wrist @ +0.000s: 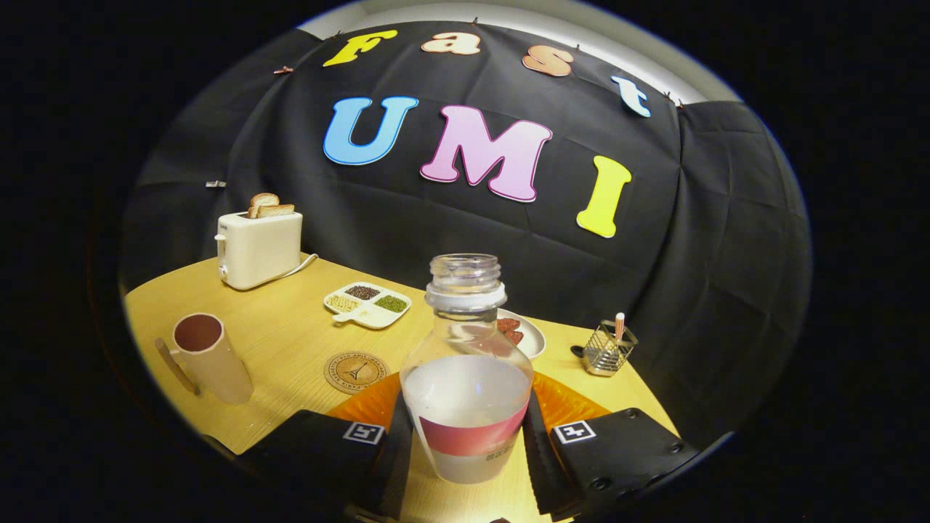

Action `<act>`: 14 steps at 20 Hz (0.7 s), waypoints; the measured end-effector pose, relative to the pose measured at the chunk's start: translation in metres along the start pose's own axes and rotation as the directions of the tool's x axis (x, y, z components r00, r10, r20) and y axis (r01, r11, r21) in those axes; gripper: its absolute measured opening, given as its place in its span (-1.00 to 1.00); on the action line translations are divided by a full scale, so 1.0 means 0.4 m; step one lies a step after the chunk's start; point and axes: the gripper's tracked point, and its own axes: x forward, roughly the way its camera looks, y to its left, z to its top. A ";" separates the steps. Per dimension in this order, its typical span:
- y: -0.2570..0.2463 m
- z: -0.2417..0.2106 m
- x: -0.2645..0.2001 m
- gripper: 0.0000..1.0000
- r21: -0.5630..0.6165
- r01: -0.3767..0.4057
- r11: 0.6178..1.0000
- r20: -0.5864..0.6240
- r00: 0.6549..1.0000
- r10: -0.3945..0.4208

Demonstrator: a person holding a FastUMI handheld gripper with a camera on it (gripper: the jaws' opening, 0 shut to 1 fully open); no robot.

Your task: Take the bottle from table, then pour the juice into the cup, finally place the bottle on the coaster

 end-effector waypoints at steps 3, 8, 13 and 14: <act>0.007 0.061 -0.031 0.38 -0.050 0.016 0.999 -0.025 1.000 -0.017; 0.044 0.145 -0.052 0.38 -0.135 0.024 0.991 -0.007 1.000 -0.025; 0.124 0.161 -0.074 0.38 -0.291 0.020 0.956 -0.011 1.000 -0.025; 0.143 0.160 -0.078 0.38 -0.329 0.019 0.944 -0.013 1.000 -0.025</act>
